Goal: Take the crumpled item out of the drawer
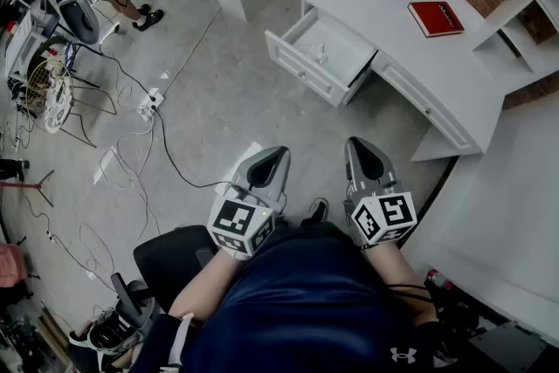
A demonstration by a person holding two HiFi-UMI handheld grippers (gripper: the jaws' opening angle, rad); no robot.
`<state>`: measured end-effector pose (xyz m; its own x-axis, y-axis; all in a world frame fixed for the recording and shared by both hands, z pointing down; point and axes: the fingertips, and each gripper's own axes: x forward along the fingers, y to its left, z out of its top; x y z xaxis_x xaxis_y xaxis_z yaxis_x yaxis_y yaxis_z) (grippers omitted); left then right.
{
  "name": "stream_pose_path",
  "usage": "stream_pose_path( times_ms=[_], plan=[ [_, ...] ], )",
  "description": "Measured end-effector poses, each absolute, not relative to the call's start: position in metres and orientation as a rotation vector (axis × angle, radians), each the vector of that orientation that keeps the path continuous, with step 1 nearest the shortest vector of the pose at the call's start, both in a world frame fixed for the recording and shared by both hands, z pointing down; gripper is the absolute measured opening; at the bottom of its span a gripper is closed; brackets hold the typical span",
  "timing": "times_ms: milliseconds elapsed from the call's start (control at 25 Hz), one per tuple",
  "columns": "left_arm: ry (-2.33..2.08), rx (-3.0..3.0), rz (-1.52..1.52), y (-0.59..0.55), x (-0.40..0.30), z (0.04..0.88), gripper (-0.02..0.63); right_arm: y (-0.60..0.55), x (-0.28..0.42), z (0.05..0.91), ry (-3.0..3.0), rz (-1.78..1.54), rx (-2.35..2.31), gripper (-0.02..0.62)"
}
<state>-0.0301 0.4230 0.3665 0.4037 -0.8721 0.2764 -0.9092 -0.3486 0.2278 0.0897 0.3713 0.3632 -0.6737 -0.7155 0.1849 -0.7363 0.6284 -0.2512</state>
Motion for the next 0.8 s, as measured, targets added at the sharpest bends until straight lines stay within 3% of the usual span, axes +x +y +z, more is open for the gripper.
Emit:
stream_pose_path(
  times_ms=[800],
  plan=[
    [-1.663,2.17,0.162,0.413,-0.002,0.383,0.003,0.351,0.142,0.388,-2.796,0.617,1.172,0.002]
  ],
)
